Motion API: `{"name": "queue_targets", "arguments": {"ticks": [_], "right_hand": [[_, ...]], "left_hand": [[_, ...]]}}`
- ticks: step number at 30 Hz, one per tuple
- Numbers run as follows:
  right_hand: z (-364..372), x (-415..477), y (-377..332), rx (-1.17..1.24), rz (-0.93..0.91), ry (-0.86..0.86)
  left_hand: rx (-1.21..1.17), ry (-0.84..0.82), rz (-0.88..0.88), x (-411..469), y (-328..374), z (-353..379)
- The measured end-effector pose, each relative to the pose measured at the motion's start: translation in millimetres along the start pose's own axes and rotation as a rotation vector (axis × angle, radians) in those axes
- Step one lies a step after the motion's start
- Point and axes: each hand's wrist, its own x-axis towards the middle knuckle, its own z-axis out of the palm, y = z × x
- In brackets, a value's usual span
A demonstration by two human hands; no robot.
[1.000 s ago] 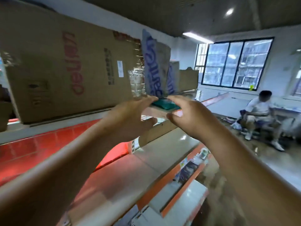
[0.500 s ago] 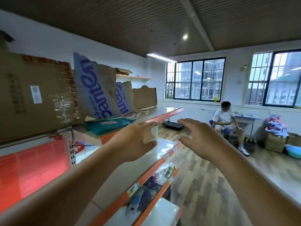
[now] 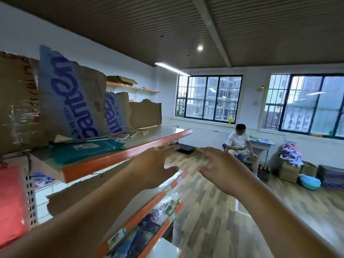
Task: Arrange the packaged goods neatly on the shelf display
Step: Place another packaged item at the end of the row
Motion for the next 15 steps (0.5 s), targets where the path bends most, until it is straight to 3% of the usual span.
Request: {"name": "queue_targets", "arguments": {"ticks": [15], "right_hand": [[85,200,44,-0.031,-0.139,-0.069]], "left_hand": [[-0.060,0.083,-0.160,153,-127,79]]}}
